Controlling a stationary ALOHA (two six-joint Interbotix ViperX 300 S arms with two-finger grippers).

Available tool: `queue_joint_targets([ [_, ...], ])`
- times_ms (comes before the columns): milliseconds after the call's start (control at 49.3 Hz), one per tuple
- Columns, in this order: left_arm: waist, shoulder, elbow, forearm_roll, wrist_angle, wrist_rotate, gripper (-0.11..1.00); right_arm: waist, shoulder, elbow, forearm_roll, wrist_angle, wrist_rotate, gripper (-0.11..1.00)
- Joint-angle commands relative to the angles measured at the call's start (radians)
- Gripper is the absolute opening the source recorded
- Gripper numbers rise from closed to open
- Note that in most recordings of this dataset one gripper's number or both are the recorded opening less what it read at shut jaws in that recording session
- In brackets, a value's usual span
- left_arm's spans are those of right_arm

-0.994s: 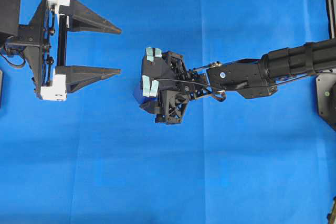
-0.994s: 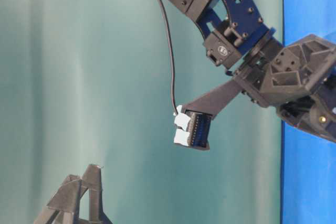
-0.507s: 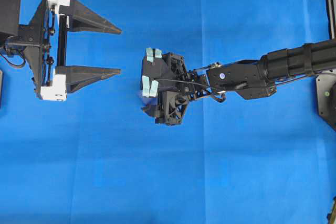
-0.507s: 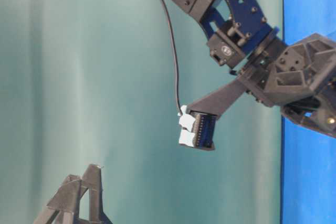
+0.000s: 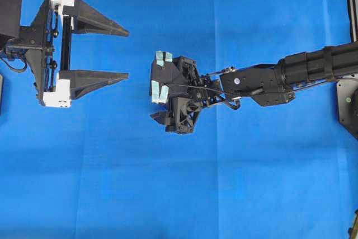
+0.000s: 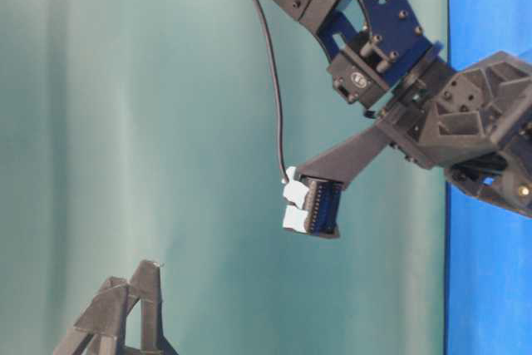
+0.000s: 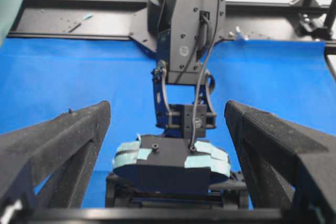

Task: Handover the blue block to the right arm after grasping it with the left arm, then place it in the designated position.
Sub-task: 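Carry the cube with the right gripper and lower it to the table, then open the right gripper to release the cube and lift away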

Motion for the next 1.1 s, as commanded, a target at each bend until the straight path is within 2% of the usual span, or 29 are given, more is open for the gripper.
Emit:
queue_joint_targets([
  [0,0.002,-0.017,-0.025,-0.002,-0.006,0.0,0.93,0.002,-0.064,-0.006,0.003,0.011,-0.002,0.91],
  [588,0.0,-0.018,-0.026,-0.002,-0.006,0.002,0.93,0.006,-0.391,0.031,-0.018,0.298,-0.014,0.91],
  [1075,0.0,-0.018,-0.026,-0.002,-0.008,0.0,0.93,0.006,-0.683,0.072,-0.025,0.511,-0.057,0.9],
])
